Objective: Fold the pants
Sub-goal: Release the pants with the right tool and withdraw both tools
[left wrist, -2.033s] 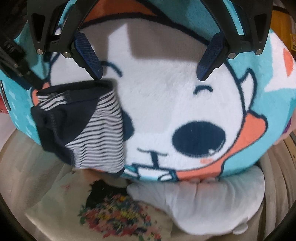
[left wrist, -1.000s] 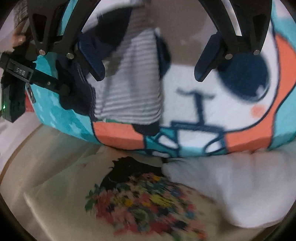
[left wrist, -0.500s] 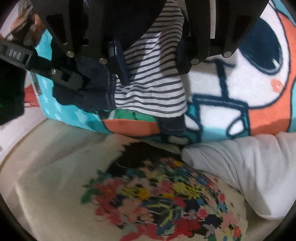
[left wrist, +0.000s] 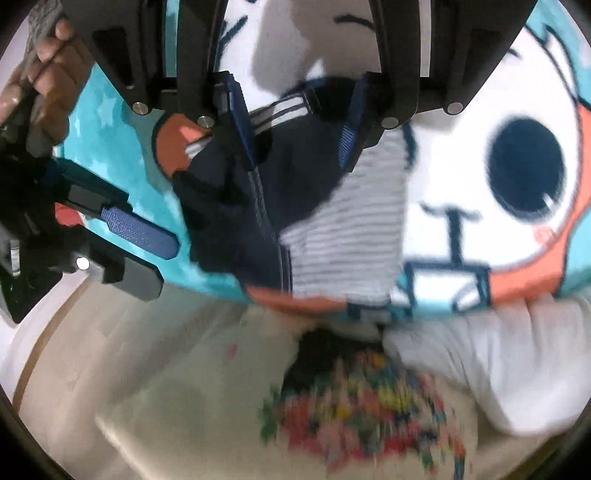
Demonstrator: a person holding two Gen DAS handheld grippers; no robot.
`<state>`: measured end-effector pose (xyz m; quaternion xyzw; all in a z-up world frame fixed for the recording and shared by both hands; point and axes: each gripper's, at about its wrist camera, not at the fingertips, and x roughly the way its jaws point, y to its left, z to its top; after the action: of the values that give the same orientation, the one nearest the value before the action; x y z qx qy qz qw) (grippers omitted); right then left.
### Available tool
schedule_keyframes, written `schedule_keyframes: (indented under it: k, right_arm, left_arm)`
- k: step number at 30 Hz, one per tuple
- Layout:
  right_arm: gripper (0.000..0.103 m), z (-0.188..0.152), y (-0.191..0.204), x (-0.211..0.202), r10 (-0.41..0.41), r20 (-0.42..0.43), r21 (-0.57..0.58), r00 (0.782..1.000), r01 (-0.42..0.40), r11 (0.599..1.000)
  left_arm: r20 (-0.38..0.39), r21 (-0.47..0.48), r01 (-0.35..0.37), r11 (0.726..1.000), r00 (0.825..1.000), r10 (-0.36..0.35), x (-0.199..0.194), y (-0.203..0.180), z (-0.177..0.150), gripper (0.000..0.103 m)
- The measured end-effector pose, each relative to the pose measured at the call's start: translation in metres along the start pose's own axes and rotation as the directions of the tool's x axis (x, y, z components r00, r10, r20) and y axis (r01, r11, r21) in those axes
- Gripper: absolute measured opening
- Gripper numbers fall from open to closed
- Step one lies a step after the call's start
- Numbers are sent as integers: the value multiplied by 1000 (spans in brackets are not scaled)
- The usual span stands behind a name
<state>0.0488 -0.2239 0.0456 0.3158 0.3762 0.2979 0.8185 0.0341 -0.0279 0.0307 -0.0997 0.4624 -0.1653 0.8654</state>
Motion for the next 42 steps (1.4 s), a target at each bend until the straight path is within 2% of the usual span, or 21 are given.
schedule_keyframes:
  k: [1,3,4,6,8,11,12,15,16,18,19,20,22,23,25,27,28,30,34,39,42]
  right_arm:
    - [42,-6,-9,6,16,-32,36,999,-15,999]
    - [42,-15,-27,16,-27,-56,86,998,31,996]
    - [37,-18,-40,20,-62,-51,117,997,68,991]
    - [29,-22,-56,24,-54,-31,165,998,58,985]
    - [29,-20,-54,19,-52,-18,171,998,54,984]
    - [38,-20,-24,3,-103,48,43,994,101,994]
    - [43,-19,-21,1,-101,63,23,993,100,995]
    - [56,-14,-15,4,-91,77,5,993,91,996]
    - [56,-10,-23,9,-127,67,20,990,126,992]
    - [56,-6,-38,18,-252,49,18,966,252,968]
    - [56,-7,-44,19,-307,51,20,950,306,952]
    - [56,-10,-47,15,-300,60,39,952,298,954]
    - [56,-17,-48,4,-254,71,61,965,250,966]
    - [56,-21,-45,-2,-254,83,51,964,251,967]
    - [56,-30,-33,-15,-285,129,3,950,287,958]
    - [56,-37,-23,-21,-307,157,-31,939,316,948]
    - [56,-42,-16,-24,-317,169,-48,933,330,943]
    - [56,-52,-8,-26,-338,185,-76,923,356,931]
    - [56,-71,13,-26,-382,204,-160,901,416,895]
    - [57,-90,29,-23,-426,204,-226,882,465,856]
    - [63,-98,33,-20,-457,209,-260,865,500,827]
  left_arm:
    - [-20,-11,-6,1000,1000,6,9,1,-3,48]
    - [-17,-20,-6,1000,1000,6,17,3,-8,49]
    - [-9,-2,-8,1000,1000,8,15,0,-8,49]
    - [-7,14,-16,1000,1000,16,12,-3,-7,50]
    - [-2,13,-18,1000,1000,18,3,-5,-10,51]
    - [55,17,-27,999,998,26,-18,-6,-13,61]
    - [83,16,-38,999,996,37,-25,-5,-15,66]
    - [156,14,-83,996,985,79,-42,-2,-23,69]
    - [194,21,-110,994,975,104,-49,-3,-25,69]
    - [258,28,-164,986,954,152,-64,-2,-30,73]
    - [305,29,-197,980,935,179,-74,-4,-32,75]
    - [343,23,-224,974,917,203,-83,-3,-32,80]
    - [466,-28,-312,950,836,288,-106,-2,-39,90]
    - [516,-51,-344,938,795,320,-116,-2,-43,96]
    - [602,-88,-407,909,705,374,-135,-4,-48,98]
    - [641,-94,-444,891,658,395,-147,-8,-51,99]
    - [649,-91,-451,888,649,396,-152,-10,-53,100]
    - [646,-77,-456,887,654,392,-161,-14,-55,103]
    - [639,-29,-428,903,687,346,-165,-24,-58,103]
    - [560,31,-420,907,759,332,-154,-34,-64,103]
    - [488,31,-400,916,806,335,-141,-29,-64,103]
